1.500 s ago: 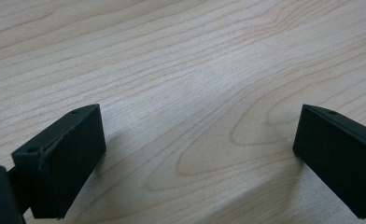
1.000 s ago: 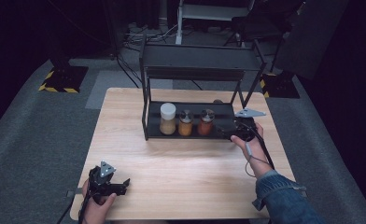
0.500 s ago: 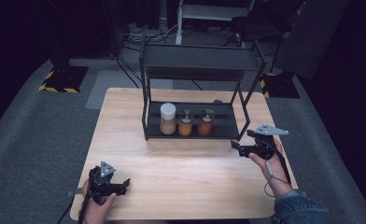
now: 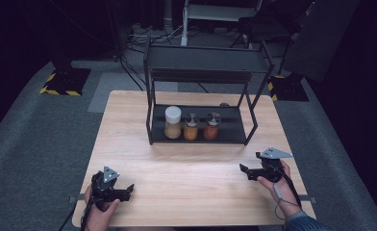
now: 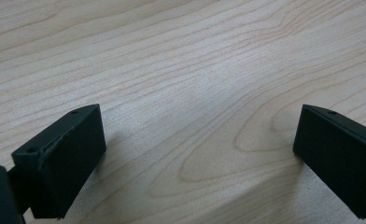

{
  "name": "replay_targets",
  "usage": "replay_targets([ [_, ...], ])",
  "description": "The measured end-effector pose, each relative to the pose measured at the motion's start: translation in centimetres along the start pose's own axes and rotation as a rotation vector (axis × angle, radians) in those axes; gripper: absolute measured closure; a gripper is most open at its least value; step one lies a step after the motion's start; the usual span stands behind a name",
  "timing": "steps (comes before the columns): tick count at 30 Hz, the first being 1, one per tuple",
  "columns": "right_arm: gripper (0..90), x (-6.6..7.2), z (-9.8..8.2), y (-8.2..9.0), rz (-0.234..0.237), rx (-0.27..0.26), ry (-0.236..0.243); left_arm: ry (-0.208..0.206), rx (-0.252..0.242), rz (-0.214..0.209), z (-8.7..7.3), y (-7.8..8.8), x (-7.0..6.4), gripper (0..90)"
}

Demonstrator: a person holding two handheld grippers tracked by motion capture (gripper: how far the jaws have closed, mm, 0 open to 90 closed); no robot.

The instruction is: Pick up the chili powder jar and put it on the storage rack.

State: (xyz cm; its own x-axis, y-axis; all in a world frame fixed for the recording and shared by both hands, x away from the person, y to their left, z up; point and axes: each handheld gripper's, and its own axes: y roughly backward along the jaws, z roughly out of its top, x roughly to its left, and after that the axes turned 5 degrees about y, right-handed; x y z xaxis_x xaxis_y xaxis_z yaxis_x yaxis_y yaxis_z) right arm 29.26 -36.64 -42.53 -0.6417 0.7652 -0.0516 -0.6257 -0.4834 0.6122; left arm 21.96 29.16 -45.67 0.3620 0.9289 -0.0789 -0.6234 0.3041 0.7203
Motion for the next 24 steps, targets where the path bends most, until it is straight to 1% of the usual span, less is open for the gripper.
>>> replay_targets([
  [4, 8.6, 0.0, -1.1, -0.6, 0.001, 0.029, -0.022, 0.002, 0.0, 0.0, 0.0, 0.0, 0.0, 2.3],
  [7, 8.6, 0.2, -1.9, -0.8, -0.004, 0.049, -0.012, 0.003, -0.002, 0.0, 0.0, 0.0, 0.0, 2.2],
  [13, 8.4, 0.3, -3.1, -1.1, -0.001, 0.08, -0.024, 0.003, -0.002, 0.0, 0.0, -0.1, 0.0, 2.1],
  [14, 8.1, 0.4, -3.2, -1.1, -0.004, 0.08, -0.017, 0.002, -0.001, 0.0, 0.0, -0.1, 0.0, 2.1],
  [17, 7.9, 0.5, -3.2, -1.1, -0.009, 0.085, -0.009, 0.002, -0.001, 0.0, 0.0, -0.1, 0.0, 2.0],
  [19, 7.2, 0.6, -3.2, -1.0, -0.019, 0.093, 0.009, 0.002, -0.001, 0.0, 0.0, 0.0, 0.0, 2.1],
  [24, 3.7, 0.8, -3.0, -1.2, -0.034, 0.105, 0.003, 0.002, -0.002, 0.001, 0.0, -0.1, 0.0, 2.1],
])
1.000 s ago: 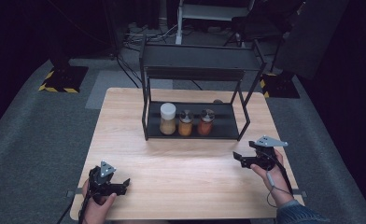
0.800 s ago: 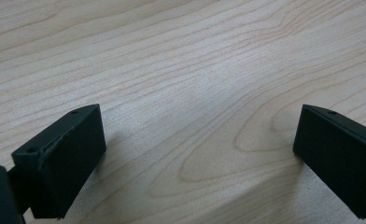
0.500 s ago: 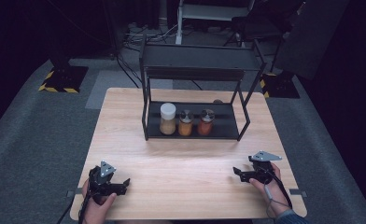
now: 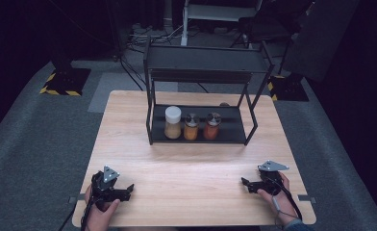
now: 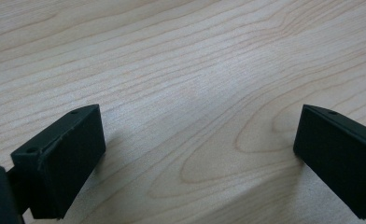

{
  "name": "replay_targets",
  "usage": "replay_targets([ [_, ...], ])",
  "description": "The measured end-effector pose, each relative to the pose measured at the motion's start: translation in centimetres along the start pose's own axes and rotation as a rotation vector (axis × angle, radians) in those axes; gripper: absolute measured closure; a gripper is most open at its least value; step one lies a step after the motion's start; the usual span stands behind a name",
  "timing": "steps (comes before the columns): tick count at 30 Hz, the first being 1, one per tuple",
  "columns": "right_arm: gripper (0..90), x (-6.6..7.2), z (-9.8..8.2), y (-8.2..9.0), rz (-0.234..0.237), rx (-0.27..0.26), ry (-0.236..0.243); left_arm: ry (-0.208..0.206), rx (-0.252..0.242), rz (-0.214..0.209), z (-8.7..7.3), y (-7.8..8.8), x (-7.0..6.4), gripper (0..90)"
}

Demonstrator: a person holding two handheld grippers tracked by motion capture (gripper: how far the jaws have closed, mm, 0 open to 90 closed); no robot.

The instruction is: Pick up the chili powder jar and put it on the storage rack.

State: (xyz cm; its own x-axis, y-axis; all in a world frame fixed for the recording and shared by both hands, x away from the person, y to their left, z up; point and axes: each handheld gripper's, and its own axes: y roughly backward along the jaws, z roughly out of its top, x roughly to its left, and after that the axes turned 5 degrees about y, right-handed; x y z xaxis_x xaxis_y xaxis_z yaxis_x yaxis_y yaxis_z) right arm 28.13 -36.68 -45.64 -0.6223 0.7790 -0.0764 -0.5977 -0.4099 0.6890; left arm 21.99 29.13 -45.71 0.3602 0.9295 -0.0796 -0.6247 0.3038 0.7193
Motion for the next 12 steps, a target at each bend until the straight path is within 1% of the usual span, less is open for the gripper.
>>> replay_targets([
  [12, 3.3, -0.05, 0.05, -0.04, 0.001, 0.002, 0.002, 0.0, 0.001, 0.0, 0.01, 0.01, 0.0, 2.0],
])
